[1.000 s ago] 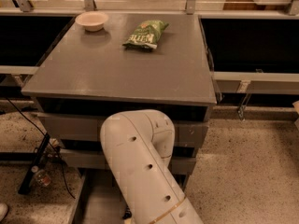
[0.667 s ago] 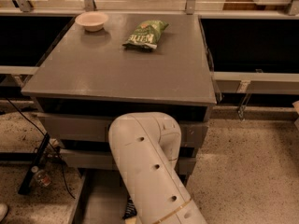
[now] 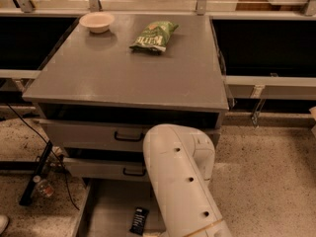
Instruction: Pick rxbar blueberry from bottom drawer and place on counter
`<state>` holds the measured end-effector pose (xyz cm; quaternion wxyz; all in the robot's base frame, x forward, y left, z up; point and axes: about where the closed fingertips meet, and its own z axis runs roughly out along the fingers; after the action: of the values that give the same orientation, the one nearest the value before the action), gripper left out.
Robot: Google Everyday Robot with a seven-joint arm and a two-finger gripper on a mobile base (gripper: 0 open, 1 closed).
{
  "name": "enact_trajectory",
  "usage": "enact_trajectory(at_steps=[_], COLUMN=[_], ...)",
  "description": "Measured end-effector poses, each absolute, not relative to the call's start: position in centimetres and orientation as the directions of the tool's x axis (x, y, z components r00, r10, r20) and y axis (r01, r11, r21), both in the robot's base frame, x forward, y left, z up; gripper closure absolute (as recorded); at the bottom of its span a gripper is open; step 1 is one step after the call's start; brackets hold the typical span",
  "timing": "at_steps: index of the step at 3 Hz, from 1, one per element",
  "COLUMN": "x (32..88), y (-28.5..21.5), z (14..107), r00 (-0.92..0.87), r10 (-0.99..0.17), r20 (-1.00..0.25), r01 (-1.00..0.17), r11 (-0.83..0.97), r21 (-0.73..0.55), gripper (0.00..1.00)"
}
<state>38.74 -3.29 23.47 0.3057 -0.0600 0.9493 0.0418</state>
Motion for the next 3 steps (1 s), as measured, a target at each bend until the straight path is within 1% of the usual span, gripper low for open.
enact_trajectory(at_steps=[1, 3], x=[38.9, 42.3], y=[-3.4, -7.3], z=[23.6, 24.3], r00=[-0.801, -0.81], r10=[-0.085, -0.005], r20=[-0.593, -0.587], r01=[-0.136, -0.029], r11=[0.99, 0.999], r21=[0.041, 0.032], gripper=[0.0, 0.0])
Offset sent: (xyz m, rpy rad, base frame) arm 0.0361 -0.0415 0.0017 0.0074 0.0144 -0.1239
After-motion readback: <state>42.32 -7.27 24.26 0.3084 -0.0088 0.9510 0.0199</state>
